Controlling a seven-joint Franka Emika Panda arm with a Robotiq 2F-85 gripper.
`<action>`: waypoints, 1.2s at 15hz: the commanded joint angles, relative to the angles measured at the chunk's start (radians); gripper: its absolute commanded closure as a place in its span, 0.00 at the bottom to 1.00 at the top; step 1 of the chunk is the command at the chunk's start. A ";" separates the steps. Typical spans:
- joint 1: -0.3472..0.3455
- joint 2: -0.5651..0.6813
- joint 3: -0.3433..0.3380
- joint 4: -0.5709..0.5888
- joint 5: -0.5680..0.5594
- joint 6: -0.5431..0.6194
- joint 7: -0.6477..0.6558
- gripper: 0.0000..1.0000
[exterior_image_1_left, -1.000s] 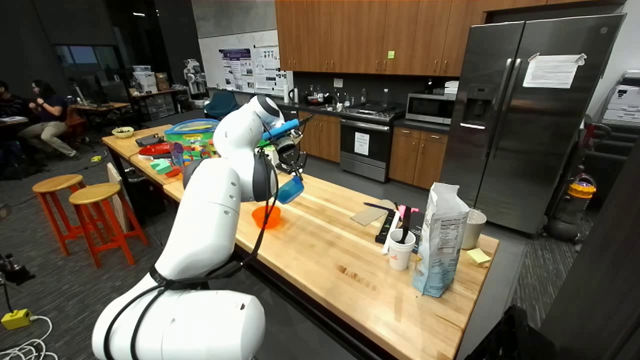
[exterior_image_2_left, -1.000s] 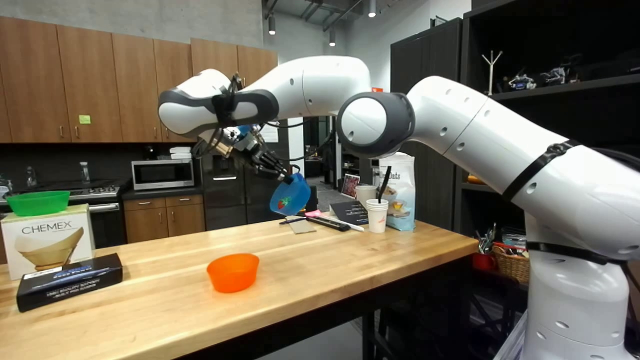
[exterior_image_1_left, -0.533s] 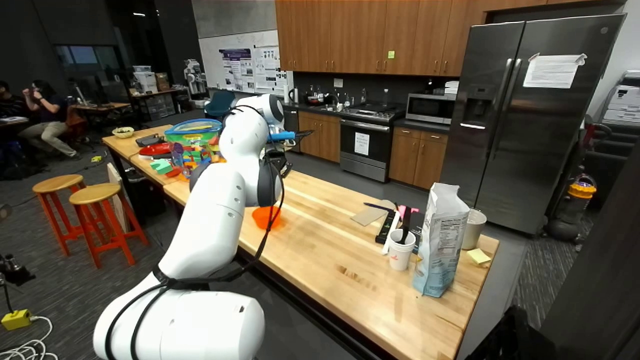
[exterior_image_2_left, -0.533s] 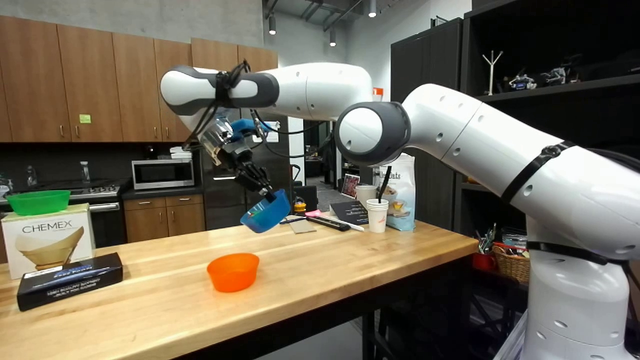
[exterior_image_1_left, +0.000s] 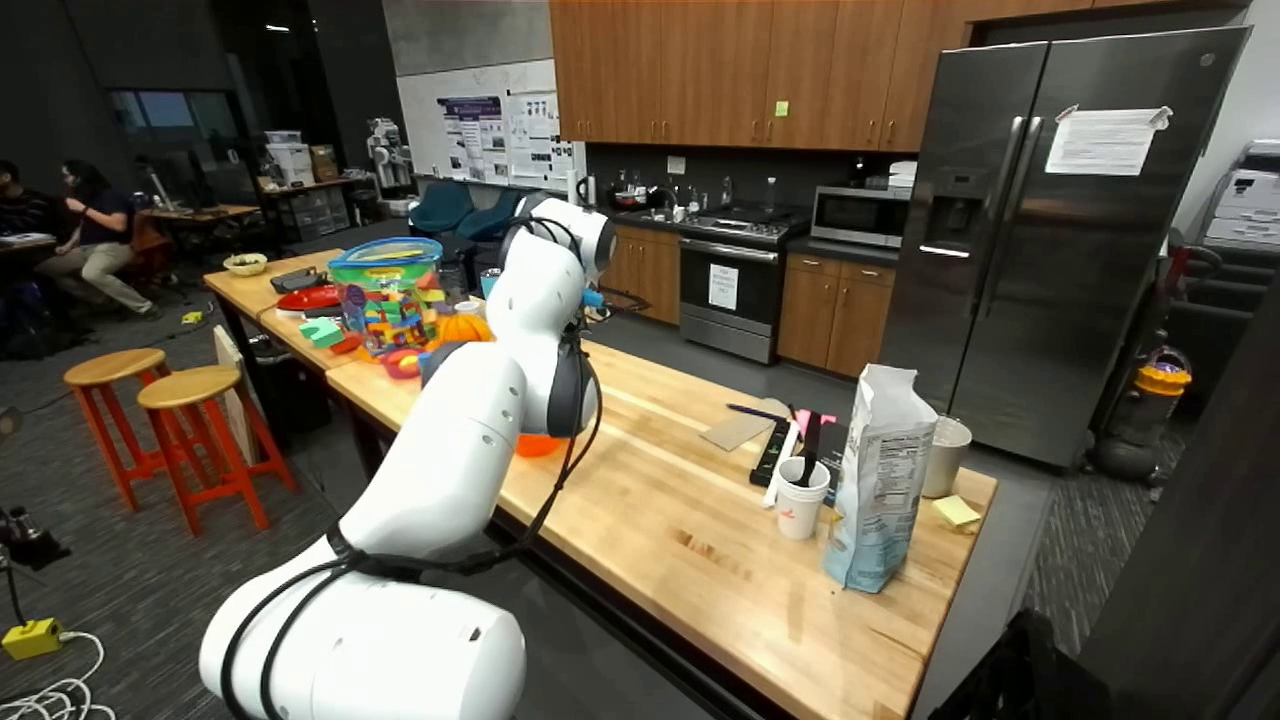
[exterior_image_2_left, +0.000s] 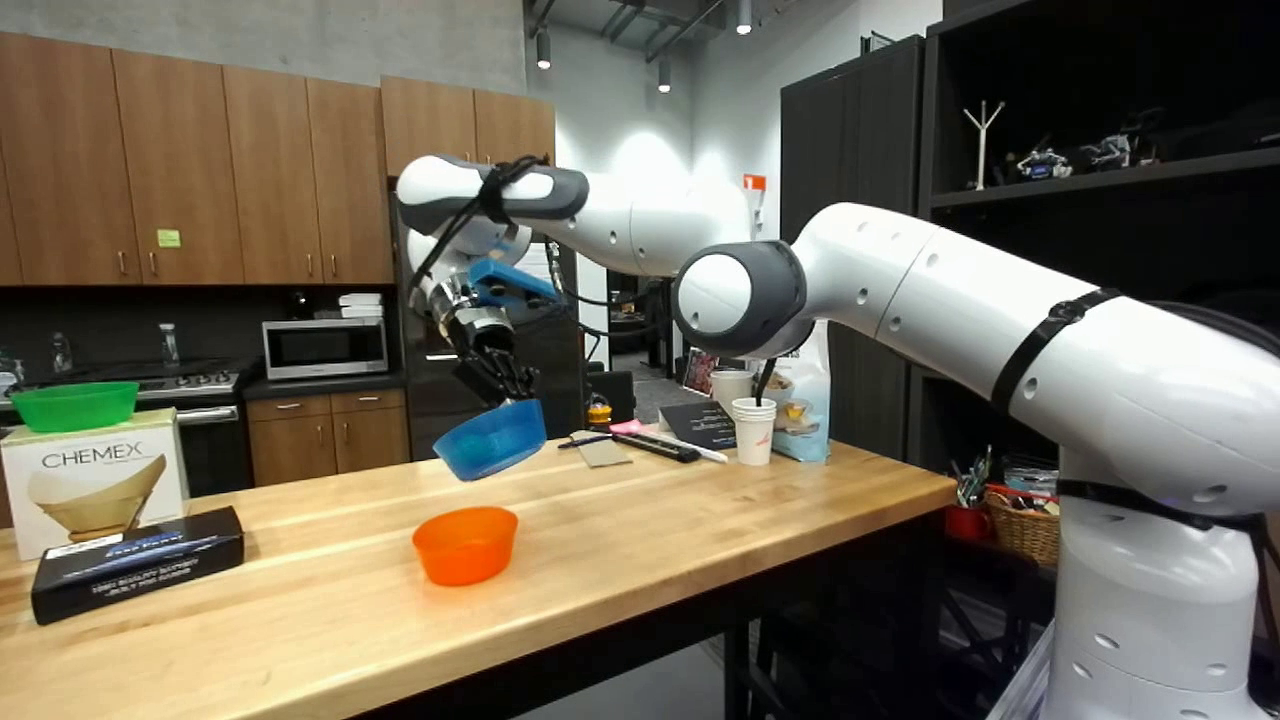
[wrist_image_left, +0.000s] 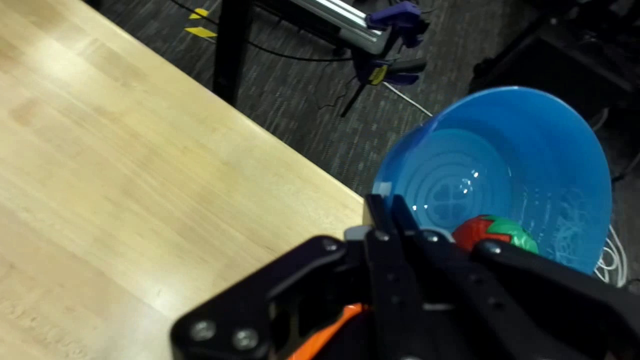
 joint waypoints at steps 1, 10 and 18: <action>-0.059 0.091 0.063 0.048 0.168 0.032 0.193 0.99; -0.119 0.191 0.114 0.016 0.327 0.181 0.486 0.99; -0.298 0.135 0.158 0.029 0.453 0.143 0.609 0.99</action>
